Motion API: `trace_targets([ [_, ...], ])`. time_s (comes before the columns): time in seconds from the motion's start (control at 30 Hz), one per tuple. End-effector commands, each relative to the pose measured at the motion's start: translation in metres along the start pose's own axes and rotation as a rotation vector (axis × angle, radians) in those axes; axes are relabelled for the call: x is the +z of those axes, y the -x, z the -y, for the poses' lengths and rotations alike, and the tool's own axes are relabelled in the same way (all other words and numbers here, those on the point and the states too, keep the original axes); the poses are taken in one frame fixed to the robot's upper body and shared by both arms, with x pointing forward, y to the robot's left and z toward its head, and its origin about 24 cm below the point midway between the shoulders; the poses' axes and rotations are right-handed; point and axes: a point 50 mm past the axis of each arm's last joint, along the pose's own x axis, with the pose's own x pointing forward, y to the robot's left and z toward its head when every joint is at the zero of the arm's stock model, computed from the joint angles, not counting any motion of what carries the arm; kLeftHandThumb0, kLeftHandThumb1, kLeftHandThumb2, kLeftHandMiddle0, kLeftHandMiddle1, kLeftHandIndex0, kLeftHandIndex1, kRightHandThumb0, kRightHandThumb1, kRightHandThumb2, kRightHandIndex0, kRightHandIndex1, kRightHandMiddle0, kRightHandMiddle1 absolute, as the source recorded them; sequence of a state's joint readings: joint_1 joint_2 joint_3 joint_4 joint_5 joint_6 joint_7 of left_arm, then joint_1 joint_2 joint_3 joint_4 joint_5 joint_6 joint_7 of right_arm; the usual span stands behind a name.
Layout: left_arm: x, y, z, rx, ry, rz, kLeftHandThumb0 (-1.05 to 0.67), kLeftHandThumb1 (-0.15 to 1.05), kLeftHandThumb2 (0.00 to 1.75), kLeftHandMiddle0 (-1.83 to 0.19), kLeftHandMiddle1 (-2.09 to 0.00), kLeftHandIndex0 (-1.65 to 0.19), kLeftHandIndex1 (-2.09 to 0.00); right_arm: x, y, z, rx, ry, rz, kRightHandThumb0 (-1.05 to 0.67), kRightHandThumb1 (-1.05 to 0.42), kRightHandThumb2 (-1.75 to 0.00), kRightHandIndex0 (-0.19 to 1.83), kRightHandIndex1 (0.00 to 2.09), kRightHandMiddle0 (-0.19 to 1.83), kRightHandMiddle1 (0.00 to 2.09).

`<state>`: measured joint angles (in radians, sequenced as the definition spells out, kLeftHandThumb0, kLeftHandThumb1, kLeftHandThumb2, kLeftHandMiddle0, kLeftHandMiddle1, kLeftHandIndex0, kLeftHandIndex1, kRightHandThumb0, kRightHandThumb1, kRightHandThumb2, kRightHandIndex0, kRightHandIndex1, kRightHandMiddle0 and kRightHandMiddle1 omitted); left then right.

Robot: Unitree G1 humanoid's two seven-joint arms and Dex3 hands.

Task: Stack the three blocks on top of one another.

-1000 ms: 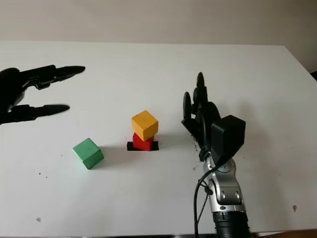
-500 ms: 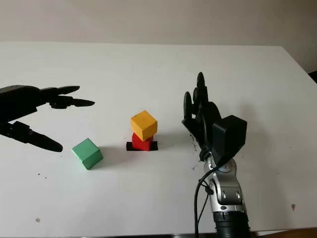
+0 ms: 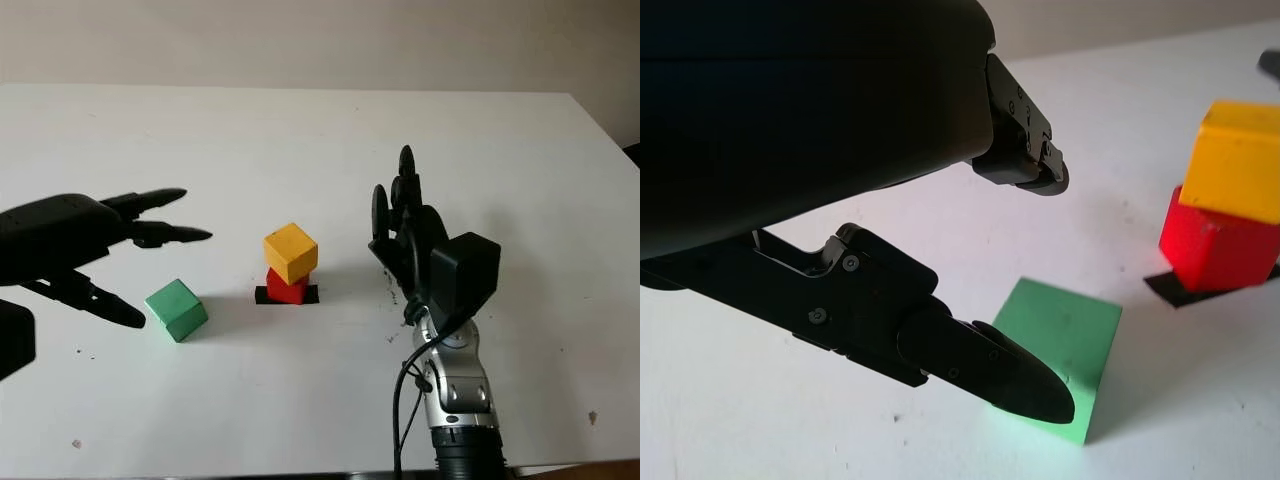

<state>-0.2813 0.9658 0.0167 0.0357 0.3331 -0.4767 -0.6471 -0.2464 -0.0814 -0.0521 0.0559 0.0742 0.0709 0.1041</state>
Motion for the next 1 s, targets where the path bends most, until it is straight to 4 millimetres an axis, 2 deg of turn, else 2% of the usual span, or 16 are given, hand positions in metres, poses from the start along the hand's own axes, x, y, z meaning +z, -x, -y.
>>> trace_targets([
  [0.0, 0.004, -0.003, -0.001, -0.017, -0.011, 0.011, -0.65, 0.88, 0.05, 0.04, -0.04, -0.37, -0.07, 0.007, -0.001, 0.001, -0.003, 0.003, 0.032, -0.67, -1.05, -0.69, -0.19, 0.00, -0.19, 0.00],
  [0.23, 0.007, -0.006, 0.006, -0.053, -0.028, 0.016, -0.66, 0.87, 0.05, 0.05, -0.04, -0.40, -0.08, 0.008, 0.000, 0.001, -0.007, -0.004, 0.030, -0.67, -1.05, -0.68, -0.19, 0.00, -0.19, 0.00],
  [0.53, 0.004, -0.009, 0.015, 0.021, -0.080, 0.035, -0.62, 0.86, 0.05, 0.00, -0.07, -0.48, -0.18, 0.008, 0.000, 0.001, -0.009, 0.000, 0.031, -0.67, -1.05, -0.67, -0.19, 0.00, -0.19, 0.00],
  [0.57, 0.004, -0.009, 0.016, 0.030, -0.082, 0.041, -0.62, 0.87, 0.05, -0.03, -0.06, -0.35, -0.50, 0.009, 0.000, 0.001, -0.009, -0.001, 0.032, -0.67, -1.05, -0.66, -0.19, 0.00, -0.19, 0.00],
  [0.6, 0.003, -0.010, 0.017, 0.038, -0.085, 0.043, -0.61, 0.88, 0.05, -0.03, -0.06, -0.25, -0.72, 0.009, 0.000, 0.001, -0.009, -0.002, 0.033, -0.67, -1.05, -0.66, -0.19, 0.00, -0.19, 0.00],
  [0.67, 0.001, -0.010, 0.018, 0.047, -0.090, 0.044, -0.60, 0.89, 0.06, -0.05, -0.06, -0.17, -0.95, 0.009, 0.000, 0.001, -0.008, -0.005, 0.034, -0.68, -1.05, -0.65, -0.19, 0.00, -0.19, 0.00],
  [0.8, -0.002, -0.011, 0.019, 0.063, -0.109, 0.046, -0.59, 0.91, 0.06, -0.08, -0.06, -0.16, -1.11, 0.009, 0.000, 0.001, -0.008, -0.005, 0.037, -0.67, -1.05, -0.65, -0.19, 0.00, -0.19, 0.00],
  [0.97, -0.005, -0.012, 0.020, 0.069, -0.126, 0.042, -0.59, 0.92, 0.06, -0.10, -0.07, -0.17, -1.20, 0.010, 0.000, 0.001, -0.010, -0.001, 0.036, -0.67, -1.05, -0.65, -0.19, 0.00, -0.19, 0.00],
])
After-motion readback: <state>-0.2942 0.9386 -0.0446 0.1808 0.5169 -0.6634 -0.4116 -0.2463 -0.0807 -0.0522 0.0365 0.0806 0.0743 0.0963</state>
